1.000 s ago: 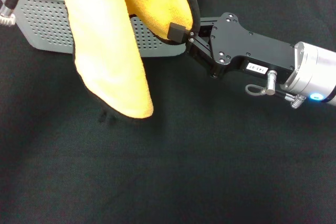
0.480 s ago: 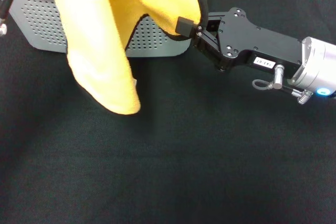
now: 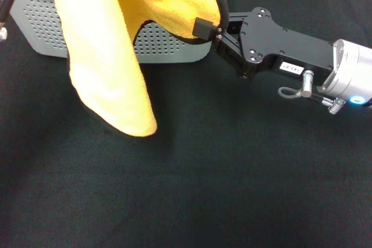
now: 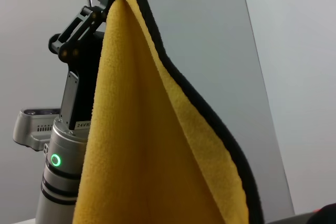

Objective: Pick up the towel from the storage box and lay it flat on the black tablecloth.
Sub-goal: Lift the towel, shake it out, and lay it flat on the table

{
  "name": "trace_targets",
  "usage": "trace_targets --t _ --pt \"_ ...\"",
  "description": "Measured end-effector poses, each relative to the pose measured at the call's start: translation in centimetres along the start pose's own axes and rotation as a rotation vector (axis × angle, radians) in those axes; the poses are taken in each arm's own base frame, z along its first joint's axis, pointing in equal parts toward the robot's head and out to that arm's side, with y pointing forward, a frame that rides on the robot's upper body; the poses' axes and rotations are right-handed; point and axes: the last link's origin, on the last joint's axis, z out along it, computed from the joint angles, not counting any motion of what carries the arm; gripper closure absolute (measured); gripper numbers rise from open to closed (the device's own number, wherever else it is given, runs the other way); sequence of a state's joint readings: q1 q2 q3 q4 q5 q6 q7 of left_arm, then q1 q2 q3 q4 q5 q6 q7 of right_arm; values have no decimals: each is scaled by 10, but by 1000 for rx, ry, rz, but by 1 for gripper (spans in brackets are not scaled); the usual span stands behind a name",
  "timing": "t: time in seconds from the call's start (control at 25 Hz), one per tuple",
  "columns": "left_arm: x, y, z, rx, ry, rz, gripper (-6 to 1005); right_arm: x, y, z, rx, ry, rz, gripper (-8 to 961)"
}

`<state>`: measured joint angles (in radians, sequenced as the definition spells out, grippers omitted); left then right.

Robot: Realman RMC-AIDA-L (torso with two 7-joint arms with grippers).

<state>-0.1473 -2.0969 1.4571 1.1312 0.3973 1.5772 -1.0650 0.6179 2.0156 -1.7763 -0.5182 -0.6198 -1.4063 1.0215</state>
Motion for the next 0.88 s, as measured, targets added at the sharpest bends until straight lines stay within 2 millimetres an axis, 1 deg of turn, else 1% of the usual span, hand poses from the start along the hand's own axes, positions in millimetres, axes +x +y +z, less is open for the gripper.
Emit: trace_targets --t 0.44,0.68,0.88 --pt "0 2 2 -15 7 -6 984 1 2 1 -7 -1 3 888" --pt "0 2 2 -15 7 -7 984 2 3 0 -3 -4 7 766" --pt "2 0 2 -12 16 3 984 3 5 -3 -7 -7 13 756"
